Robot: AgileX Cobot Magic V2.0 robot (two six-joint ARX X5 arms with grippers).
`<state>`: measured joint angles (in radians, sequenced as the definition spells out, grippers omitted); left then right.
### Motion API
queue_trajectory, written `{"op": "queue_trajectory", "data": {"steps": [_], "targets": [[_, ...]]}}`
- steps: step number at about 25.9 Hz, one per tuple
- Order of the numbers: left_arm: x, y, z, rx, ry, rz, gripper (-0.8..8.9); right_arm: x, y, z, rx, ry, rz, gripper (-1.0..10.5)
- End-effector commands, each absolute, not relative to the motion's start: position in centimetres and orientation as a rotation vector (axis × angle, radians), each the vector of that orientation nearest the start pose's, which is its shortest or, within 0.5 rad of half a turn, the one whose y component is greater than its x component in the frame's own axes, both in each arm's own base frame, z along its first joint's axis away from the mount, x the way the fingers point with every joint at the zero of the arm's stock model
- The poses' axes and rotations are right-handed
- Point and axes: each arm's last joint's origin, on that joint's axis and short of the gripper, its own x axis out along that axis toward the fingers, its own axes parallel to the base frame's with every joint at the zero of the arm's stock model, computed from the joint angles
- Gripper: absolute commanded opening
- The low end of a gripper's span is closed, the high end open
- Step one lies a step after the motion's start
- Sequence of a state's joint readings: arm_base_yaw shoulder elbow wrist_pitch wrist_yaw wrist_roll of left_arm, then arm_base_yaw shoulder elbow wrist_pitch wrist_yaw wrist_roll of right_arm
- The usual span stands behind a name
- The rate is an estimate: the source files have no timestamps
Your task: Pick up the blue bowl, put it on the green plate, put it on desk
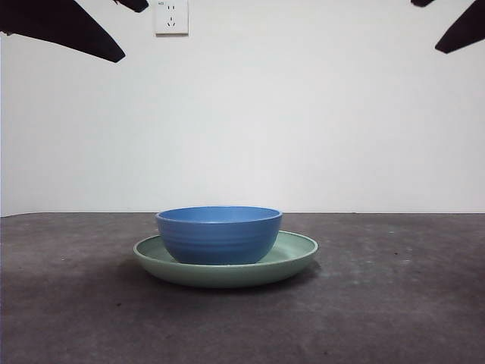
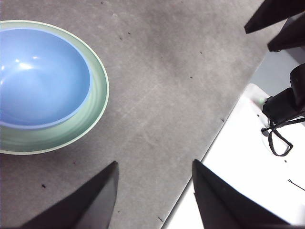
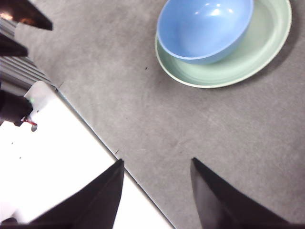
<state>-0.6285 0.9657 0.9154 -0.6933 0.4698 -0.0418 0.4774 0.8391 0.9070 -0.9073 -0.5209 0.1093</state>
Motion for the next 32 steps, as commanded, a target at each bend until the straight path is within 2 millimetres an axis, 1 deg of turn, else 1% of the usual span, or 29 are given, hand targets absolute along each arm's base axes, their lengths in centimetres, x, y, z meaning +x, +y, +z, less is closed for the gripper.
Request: {"op": "queue_trajectory", "data": {"steps": [1, 16, 17, 18, 21, 32], "targets": [[14.35, -12.21, 30.70, 0.031, 0.789, -1.039, 2.49, 12.34, 8.14, 31.29, 0.091, 0.887, 0.913, 2.2], [14.35, -12.20, 30.70, 0.031, 0.790, -1.039, 2.45, 12.33, 8.17, 31.29, 0.090, 0.886, 0.915, 2.2], [14.35, -12.20, 30.70, 0.031, 0.790, -1.039, 2.34, 12.33, 8.16, 31.29, 0.090, 0.887, 0.915, 2.1], [14.35, -12.20, 30.70, 0.031, 0.790, -1.039, 2.08, 12.32, 8.16, 31.29, 0.090, 0.887, 0.915, 1.7], [14.35, -12.21, 30.70, 0.031, 0.789, -1.039, 0.14, 12.32, 8.16, 31.29, 0.086, 0.885, 0.917, 0.1], [14.36, -12.21, 30.71, 0.031, 0.788, -1.039, 0.09, 12.34, 8.19, 31.32, 0.075, 0.875, 0.924, 0.1]]}}
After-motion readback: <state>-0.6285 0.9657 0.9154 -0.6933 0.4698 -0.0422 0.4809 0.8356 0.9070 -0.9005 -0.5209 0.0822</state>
